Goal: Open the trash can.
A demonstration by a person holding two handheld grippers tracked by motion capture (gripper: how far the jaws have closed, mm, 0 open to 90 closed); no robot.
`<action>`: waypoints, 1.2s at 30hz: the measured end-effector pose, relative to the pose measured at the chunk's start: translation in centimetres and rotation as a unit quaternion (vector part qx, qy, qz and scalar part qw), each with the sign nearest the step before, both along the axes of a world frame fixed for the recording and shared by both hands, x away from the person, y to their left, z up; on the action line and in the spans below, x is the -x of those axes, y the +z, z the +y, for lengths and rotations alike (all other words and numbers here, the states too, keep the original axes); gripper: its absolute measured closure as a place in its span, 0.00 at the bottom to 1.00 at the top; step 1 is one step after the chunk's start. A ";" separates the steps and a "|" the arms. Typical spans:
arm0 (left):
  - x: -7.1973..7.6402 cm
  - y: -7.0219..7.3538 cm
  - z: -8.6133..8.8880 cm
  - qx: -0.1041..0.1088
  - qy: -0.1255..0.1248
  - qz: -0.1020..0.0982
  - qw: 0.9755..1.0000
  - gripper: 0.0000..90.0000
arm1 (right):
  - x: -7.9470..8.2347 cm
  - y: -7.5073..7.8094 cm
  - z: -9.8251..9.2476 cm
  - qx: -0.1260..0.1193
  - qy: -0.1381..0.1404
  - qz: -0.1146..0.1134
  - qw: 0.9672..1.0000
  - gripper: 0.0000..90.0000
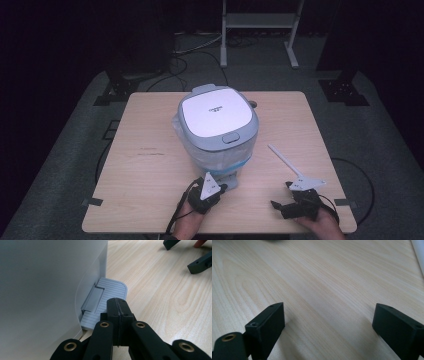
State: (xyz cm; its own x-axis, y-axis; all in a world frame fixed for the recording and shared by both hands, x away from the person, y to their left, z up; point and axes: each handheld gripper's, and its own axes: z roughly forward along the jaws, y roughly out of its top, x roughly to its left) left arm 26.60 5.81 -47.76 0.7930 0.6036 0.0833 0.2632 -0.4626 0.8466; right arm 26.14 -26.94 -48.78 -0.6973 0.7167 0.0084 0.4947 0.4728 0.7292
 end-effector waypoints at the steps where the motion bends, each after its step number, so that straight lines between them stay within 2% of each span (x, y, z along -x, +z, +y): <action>1: 0.1 0.0 -0.1 0.000 0.002 -0.003 1.000 1.00 | 0.0 0.0 0.0 0.000 0.000 0.000 1.000 0.10; 3: 0.2 0.1 -0.2 -0.008 0.005 -0.017 1.000 1.00 | 0.0 0.0 0.0 0.000 0.000 0.000 1.000 0.10; 12: 0.3 -0.1 -0.2 -0.025 0.010 -0.026 0.999 1.00 | 0.0 0.0 0.0 0.000 0.000 0.000 1.000 0.10; 17: 0.1 -0.1 -0.1 -0.027 0.018 -0.023 0.999 1.00 | 0.0 0.0 0.0 0.000 0.000 0.000 1.000 0.10; 22: -0.1 -0.4 -0.2 -0.034 0.019 -0.012 0.999 1.00 | 0.0 0.0 0.0 -0.001 0.000 0.000 1.000 0.10; 28: -0.2 -0.4 -0.3 -0.043 0.016 -0.012 0.999 1.00 | 0.0 0.0 0.0 0.000 0.000 0.000 1.000 0.10; 36: -0.2 -0.4 -0.2 -0.037 0.016 -0.008 0.999 1.00 | 0.0 0.0 0.0 0.000 0.000 0.000 1.000 0.10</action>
